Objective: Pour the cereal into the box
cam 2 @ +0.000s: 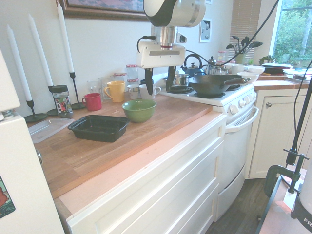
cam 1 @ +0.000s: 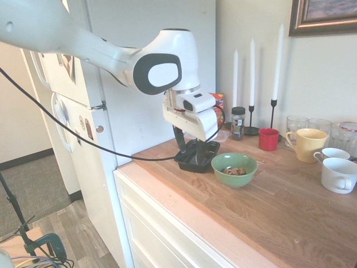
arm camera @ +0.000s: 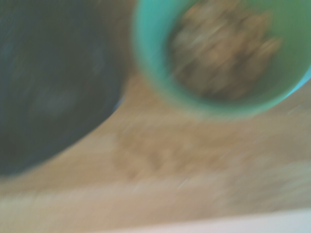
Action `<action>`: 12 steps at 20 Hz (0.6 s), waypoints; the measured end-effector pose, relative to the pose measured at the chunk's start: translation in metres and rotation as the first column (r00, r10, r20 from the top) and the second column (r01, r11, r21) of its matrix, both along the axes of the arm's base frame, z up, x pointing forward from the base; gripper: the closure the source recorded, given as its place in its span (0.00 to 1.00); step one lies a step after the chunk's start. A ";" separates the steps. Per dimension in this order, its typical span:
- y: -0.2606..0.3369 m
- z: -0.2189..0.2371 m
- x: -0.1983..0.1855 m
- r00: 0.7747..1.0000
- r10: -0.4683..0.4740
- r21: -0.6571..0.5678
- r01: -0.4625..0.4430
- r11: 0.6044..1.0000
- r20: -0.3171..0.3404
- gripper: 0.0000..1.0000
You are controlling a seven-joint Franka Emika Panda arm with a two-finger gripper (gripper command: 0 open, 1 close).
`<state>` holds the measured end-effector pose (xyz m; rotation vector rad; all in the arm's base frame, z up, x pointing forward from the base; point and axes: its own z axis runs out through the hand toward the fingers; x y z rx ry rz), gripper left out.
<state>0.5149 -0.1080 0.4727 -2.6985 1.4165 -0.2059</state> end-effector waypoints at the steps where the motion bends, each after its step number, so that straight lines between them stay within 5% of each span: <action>1: -0.015 0.004 0.011 1.000 -0.018 0.010 0.018 1.000 0.008 0.00; 12: -0.105 -0.072 0.102 0.985 -0.166 0.069 0.169 0.983 -0.042 0.00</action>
